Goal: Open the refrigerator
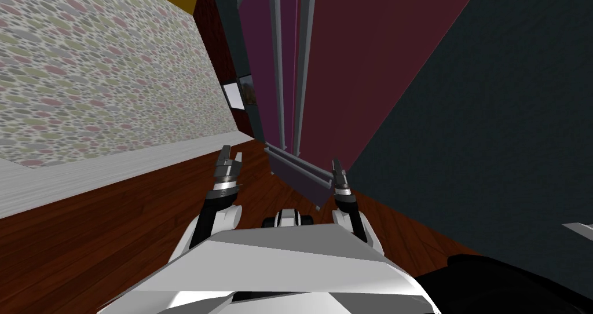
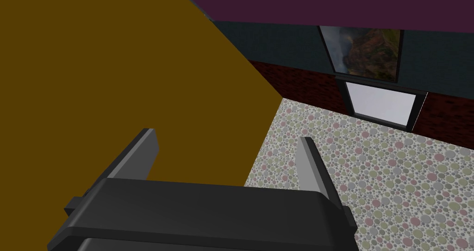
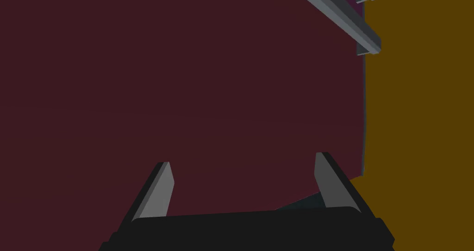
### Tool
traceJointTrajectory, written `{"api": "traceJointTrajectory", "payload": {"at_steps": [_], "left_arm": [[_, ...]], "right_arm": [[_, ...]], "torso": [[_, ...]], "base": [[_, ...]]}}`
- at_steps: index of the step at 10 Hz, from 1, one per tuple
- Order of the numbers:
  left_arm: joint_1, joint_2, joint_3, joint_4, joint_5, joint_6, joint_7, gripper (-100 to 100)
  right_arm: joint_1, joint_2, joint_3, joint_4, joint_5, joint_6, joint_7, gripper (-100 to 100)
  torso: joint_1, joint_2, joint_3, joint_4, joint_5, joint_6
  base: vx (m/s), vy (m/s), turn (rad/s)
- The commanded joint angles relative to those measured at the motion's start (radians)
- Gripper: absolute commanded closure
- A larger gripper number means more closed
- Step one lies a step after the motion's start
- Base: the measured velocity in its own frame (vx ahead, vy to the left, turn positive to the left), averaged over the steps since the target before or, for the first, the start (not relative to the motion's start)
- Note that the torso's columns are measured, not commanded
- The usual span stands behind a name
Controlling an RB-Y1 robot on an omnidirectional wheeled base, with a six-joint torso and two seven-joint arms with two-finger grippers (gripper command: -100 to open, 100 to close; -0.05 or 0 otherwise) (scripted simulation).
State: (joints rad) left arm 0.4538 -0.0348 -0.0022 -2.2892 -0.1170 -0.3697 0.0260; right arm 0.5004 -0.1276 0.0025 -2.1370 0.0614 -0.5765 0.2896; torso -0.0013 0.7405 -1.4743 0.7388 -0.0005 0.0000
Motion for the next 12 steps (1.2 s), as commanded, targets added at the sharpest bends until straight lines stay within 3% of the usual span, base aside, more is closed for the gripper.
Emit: {"api": "traceJointTrajectory", "payload": {"at_steps": [1, 12], "left_arm": [[0.000, 0.000, 0.000, 0.000, 0.000, 0.000, 0.000, 0], [0.000, 0.000, 0.000, 0.000, 0.000, 0.000, 0.000, 0]], "right_arm": [[-0.010, -0.019, -0.017, 0.029, 0.019, -0.015, 0.066, -100], [-0.067, -0.064, -0.100, 0.162, 0.107, -0.077, 0.336, -100]], "torso": [[0.002, -0.002, -0.001, 0.000, 0.000, 0.000], [0.001, -0.002, -0.002, -0.001, 0.000, 0.000]], "base": [[0.047, 0.059, -0.006], [0.045, 0.057, -0.007]]}}
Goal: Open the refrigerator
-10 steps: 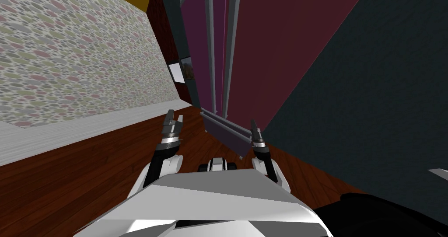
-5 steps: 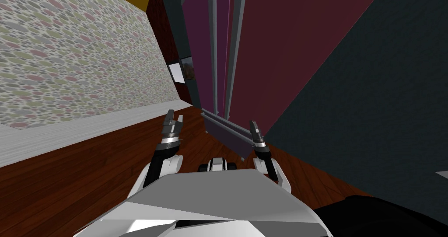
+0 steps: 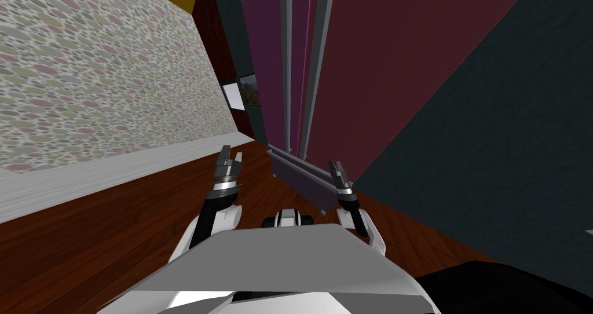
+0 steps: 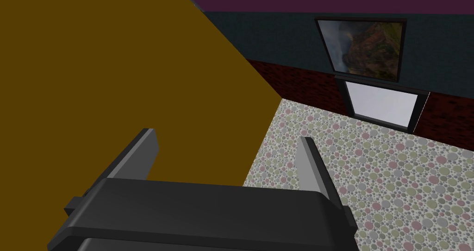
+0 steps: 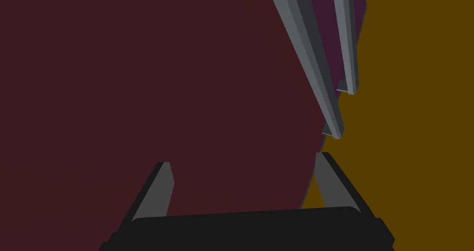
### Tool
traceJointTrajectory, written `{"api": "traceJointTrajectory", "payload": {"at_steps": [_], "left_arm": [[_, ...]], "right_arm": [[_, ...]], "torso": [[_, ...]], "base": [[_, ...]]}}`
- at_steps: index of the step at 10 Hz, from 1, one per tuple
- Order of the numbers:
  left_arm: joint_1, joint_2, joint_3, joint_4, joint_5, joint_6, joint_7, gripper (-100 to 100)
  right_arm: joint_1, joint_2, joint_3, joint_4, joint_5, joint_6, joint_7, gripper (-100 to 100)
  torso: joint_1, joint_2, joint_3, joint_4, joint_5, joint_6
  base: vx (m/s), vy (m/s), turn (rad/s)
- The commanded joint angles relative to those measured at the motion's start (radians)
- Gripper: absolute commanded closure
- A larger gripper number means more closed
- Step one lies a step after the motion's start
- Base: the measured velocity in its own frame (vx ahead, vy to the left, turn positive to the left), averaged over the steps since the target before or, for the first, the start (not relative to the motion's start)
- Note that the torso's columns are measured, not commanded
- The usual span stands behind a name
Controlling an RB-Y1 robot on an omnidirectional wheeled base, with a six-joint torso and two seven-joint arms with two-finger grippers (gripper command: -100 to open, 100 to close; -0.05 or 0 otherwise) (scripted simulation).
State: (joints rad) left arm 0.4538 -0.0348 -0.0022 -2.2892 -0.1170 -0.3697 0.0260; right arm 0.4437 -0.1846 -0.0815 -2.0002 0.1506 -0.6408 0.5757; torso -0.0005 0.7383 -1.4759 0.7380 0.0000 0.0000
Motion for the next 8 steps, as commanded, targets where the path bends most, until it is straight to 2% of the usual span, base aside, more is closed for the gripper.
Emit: {"api": "traceJointTrajectory", "payload": {"at_steps": [1, 4, 5, 6, 7, 8], "left_arm": [[0.000, 0.000, 0.000, 0.000, 0.000, 0.000, 0.000, 0], [0.000, 0.000, 0.000, 0.000, 0.000, 0.000, 0.000, 0], [0.000, 0.000, 0.000, 0.000, 0.000, 0.000, 0.000, 0], [0.000, 0.000, 0.000, 0.000, 0.000, 0.000, 0.000, 0], [0.000, 0.000, 0.000, 0.000, 0.000, 0.000, 0.000, 0], [0.000, 0.000, 0.000, 0.000, 0.000, 0.000, 0.000, 0]], "right_arm": [[-0.010, -0.007, -0.016, 0.026, 0.018, -0.012, 0.061, -100], [-0.030, -0.017, -0.045, 0.072, 0.048, -0.034, 0.147, -100], [-0.030, -0.017, -0.045, 0.072, 0.048, -0.034, 0.159, -100], [-0.040, -0.022, -0.060, 0.096, 0.064, -0.044, 0.197, -100], [-0.040, -0.022, -0.060, 0.096, 0.064, -0.044, 0.206, -100], [-0.050, -0.027, -0.073, 0.120, 0.078, -0.053, 0.245, -100]], "torso": [[0.000, -0.001, -0.001, 0.000, 0.000, 0.000], [0.000, 0.001, 0.000, 0.000, 0.000, 0.000], [0.001, 0.000, 0.000, 0.000, 0.000, 0.000], [0.000, 0.000, 0.000, 0.000, 0.000, 0.000], [0.000, 0.000, 0.000, 0.000, 0.000, 0.000], [0.000, 0.000, 0.000, 0.000, 0.000, 0.000]], "base": [[0.059, 0.049, -0.007], [0.046, 0.059, -0.009], [0.040, 0.056, -0.007], [0.045, 0.050, -0.010], [0.044, 0.040, -0.008], [0.052, 0.055, -0.013]]}}
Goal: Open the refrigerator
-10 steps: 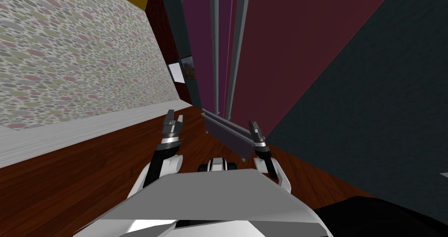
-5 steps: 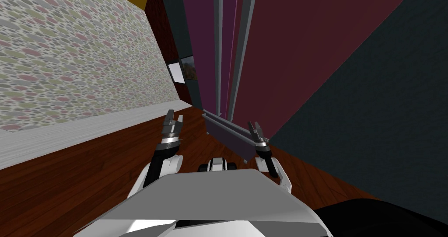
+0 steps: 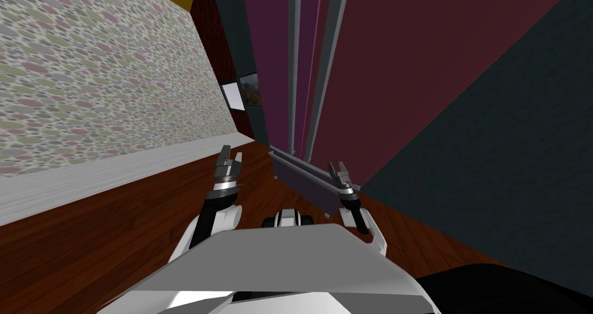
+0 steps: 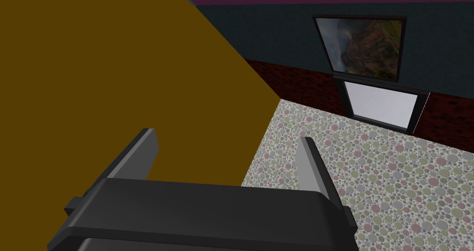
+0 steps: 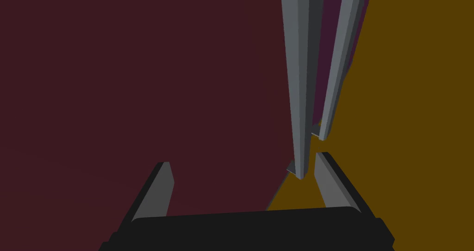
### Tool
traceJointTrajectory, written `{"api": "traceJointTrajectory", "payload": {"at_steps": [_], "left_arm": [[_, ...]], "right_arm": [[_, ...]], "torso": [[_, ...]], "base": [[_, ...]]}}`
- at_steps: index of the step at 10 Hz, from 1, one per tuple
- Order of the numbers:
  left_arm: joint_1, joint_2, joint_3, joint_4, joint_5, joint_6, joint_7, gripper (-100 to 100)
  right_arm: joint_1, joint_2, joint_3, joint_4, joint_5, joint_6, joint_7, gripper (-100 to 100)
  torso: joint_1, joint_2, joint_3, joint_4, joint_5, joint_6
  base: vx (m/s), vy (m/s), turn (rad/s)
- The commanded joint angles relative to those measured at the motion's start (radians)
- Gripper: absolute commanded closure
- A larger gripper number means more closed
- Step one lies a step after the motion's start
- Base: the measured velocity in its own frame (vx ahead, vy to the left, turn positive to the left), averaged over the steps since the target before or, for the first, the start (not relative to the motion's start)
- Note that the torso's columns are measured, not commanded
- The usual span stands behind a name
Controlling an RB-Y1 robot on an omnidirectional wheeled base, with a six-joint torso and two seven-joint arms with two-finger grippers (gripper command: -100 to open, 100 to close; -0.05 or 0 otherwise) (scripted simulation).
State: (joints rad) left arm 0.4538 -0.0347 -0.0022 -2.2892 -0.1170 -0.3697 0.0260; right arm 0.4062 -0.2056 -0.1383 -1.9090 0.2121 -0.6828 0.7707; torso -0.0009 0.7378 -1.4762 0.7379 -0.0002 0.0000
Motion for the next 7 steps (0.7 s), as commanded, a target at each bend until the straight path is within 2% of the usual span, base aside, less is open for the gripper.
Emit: {"api": "traceJointTrajectory", "payload": {"at_steps": [1, 4, 5, 6, 7], "left_arm": [[0.000, 0.000, 0.000, 0.000, 0.000, 0.000, 0.000, 0], [0.000, 0.000, 0.000, 0.000, 0.000, 0.000, 0.000, 0], [0.000, 0.000, 0.000, 0.000, 0.000, 0.000, 0.000, 0], [0.000, 0.000, 0.000, 0.000, 0.000, 0.000, 0.000, 0], [0.000, 0.000, 0.000, 0.000, 0.000, 0.000, 0.000, 0]], "right_arm": [[-0.012, -0.006, -0.017, 0.029, 0.017, -0.011, 0.058, -100], [-0.032, -0.012, -0.044, 0.077, 0.046, -0.030, 0.143, -100], [-0.032, -0.012, -0.044, 0.077, 0.046, -0.030, 0.148, -100], [-0.042, -0.013, -0.057, 0.101, 0.060, -0.039, 0.190, -100], [-0.042, -0.013, -0.057, 0.101, 0.060, -0.039, 0.192, -100]], "torso": [[0.001, 0.000, 0.000, 0.000, 0.000, 0.000], [0.001, 0.001, 0.001, 0.000, 0.000, 0.000], [0.002, 0.001, 0.000, 0.000, 0.000, 0.000], [0.000, 0.000, 0.000, 0.000, 0.000, 0.000], [0.000, -0.001, 0.000, 0.000, 0.000, 0.000]], "base": [[0.042, 0.047, -0.008], [0.036, 0.058, -0.010], [0.034, 0.052, -0.010], [0.055, 0.036, -0.012], [0.044, 0.032, -0.006]]}}
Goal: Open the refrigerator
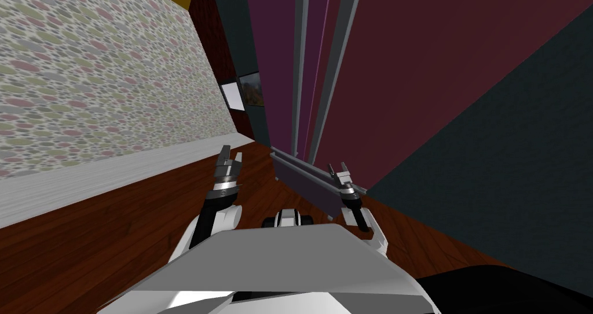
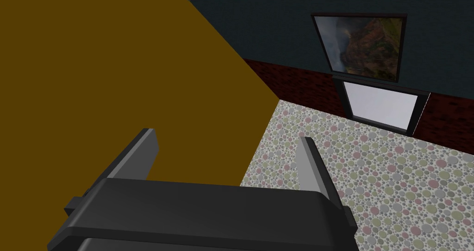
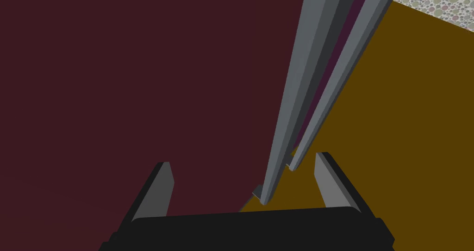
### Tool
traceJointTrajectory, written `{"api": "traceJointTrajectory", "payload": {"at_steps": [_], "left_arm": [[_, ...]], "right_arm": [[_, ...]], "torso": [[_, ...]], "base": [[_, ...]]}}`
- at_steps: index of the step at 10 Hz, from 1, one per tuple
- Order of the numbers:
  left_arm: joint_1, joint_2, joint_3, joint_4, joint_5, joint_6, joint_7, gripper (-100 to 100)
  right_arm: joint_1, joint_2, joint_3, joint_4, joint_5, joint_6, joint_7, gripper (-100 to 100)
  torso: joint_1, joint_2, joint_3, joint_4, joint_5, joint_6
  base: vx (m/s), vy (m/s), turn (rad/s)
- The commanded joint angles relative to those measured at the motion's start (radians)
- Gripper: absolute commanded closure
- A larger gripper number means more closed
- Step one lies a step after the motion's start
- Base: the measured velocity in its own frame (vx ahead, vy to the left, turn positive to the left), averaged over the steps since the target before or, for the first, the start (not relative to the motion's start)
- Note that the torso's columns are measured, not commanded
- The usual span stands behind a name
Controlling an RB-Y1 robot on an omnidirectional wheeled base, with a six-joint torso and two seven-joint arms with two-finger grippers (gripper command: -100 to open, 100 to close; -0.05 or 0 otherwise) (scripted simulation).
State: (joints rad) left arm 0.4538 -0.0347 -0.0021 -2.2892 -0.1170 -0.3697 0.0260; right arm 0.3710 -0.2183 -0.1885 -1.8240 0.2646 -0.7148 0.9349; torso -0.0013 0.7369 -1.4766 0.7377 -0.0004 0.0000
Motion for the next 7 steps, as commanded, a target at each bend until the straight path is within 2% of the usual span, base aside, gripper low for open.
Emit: {"api": "traceJointTrajectory", "payload": {"at_steps": [1, 2, 3, 6, 7], "left_arm": [[0.000, 0.000, 0.000, 0.000, 0.000, 0.000, 0.000, 0], [0.000, 0.000, 0.000, 0.000, 0.000, 0.000, 0.000, 0], [0.000, 0.000, 0.000, 0.000, 0.000, 0.000, 0.000, 0], [0.000, 0.000, 0.000, 0.000, 0.000, 0.000, 0.000, 0], [0.000, 0.000, 0.000, 0.000, 0.000, 0.000, 0.000, 0]], "right_arm": [[-0.016, -0.001, -0.020, 0.039, 0.021, -0.016, 0.068, -100], [-0.016, -0.001, -0.020, 0.039, 0.021, -0.016, 0.072, -100], [-0.026, -0.001, -0.033, 0.063, 0.035, -0.025, 0.113, -100], [-0.035, -0.001, -0.046, 0.087, 0.049, -0.035, 0.161, -100], [-0.046, 0.001, -0.060, 0.112, 0.063, -0.044, 0.202, -100]], "torso": [[0.000, 0.001, 0.000, 0.000, 0.000, 0.000], [0.002, 0.001, 0.001, 0.000, 0.000, 0.000], [0.002, 0.002, 0.001, 0.000, 0.001, 0.000], [0.001, 0.000, 0.000, 0.000, 0.000, 0.000], [0.001, 0.001, 0.000, 0.000, 0.000, 0.000]], "base": [[0.039, 0.047, -0.016], [0.030, 0.043, -0.009], [0.027, 0.047, -0.013], [0.036, 0.044, -0.012], [0.046, 0.051, -0.017]]}}
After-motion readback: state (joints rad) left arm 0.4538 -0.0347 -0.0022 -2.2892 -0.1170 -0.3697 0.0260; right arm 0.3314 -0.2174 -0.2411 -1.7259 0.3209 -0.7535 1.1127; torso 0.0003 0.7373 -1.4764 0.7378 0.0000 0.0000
